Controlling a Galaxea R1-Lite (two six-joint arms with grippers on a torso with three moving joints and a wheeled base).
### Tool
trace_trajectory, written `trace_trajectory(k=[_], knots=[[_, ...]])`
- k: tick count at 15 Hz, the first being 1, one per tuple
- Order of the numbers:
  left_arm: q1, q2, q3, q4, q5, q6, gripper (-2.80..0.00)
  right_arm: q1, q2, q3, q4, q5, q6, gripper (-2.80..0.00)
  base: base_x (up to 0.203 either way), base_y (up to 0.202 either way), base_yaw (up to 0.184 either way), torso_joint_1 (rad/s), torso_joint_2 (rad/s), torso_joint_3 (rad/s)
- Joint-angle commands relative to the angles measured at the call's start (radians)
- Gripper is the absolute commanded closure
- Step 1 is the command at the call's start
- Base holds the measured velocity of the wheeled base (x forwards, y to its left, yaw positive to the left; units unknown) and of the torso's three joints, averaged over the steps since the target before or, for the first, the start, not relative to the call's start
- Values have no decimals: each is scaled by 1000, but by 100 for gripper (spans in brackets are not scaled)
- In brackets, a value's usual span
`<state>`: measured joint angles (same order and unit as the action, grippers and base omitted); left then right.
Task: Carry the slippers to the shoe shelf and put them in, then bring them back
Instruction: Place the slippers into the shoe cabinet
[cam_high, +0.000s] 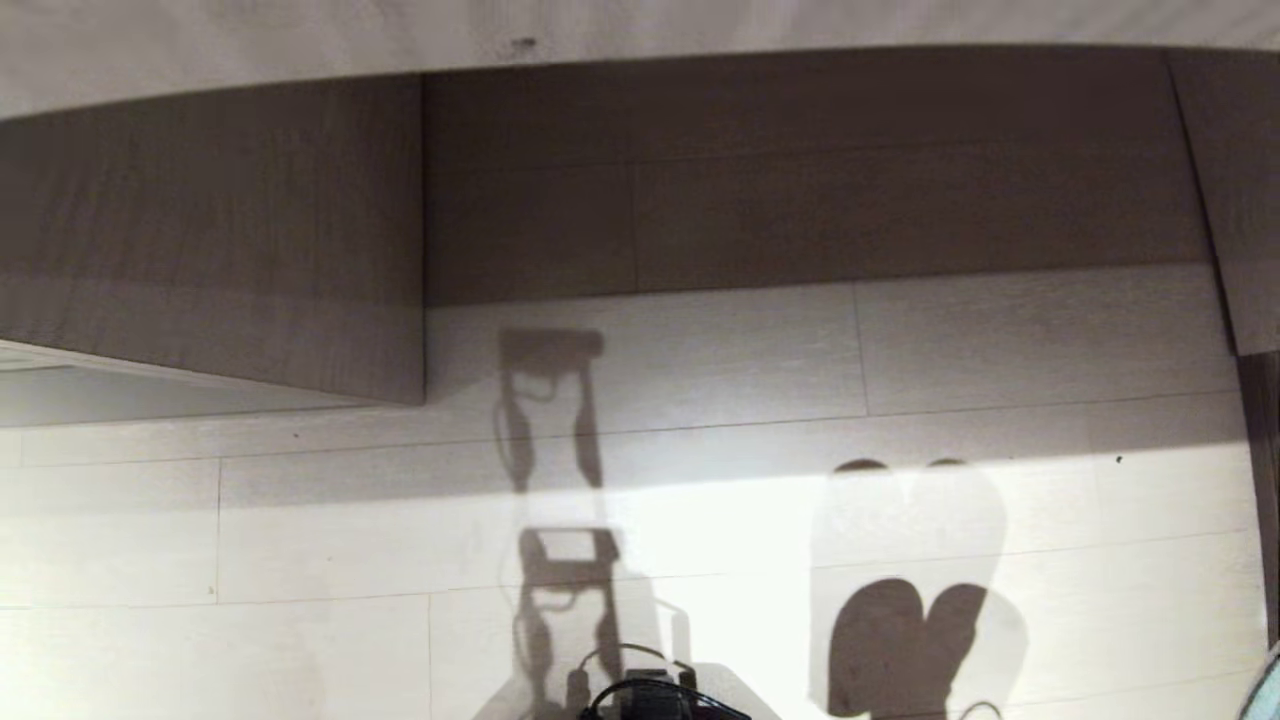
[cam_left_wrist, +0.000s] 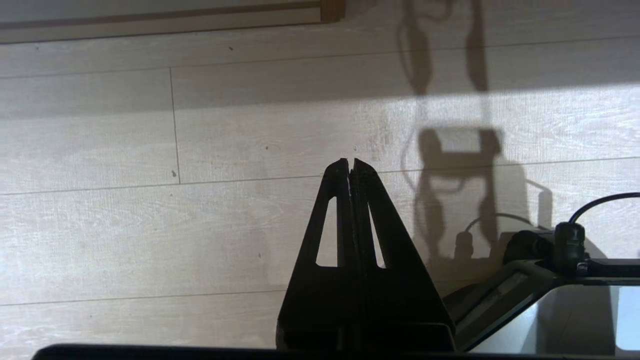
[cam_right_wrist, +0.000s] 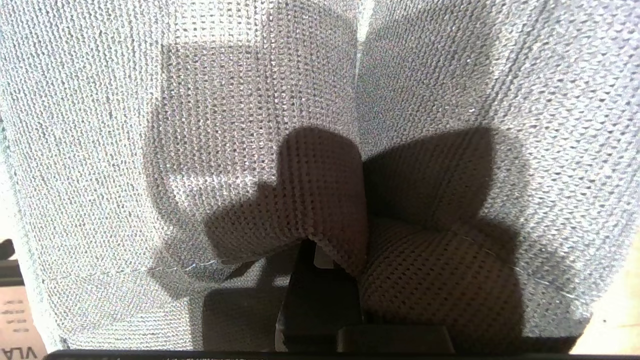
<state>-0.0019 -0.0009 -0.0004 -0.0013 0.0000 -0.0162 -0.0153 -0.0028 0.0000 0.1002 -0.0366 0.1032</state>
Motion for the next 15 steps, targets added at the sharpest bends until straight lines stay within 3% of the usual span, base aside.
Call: trace_trajectory(k=[1, 15], knots=[[-1, -1, 0, 0, 0, -1, 0, 0, 1, 2, 1, 0, 1, 0, 0, 0, 0, 0, 0, 212], [0, -1, 0, 0, 0, -1, 0, -1, 1, 2, 1, -2, 24, 0, 0, 0, 0, 2, 2, 200]])
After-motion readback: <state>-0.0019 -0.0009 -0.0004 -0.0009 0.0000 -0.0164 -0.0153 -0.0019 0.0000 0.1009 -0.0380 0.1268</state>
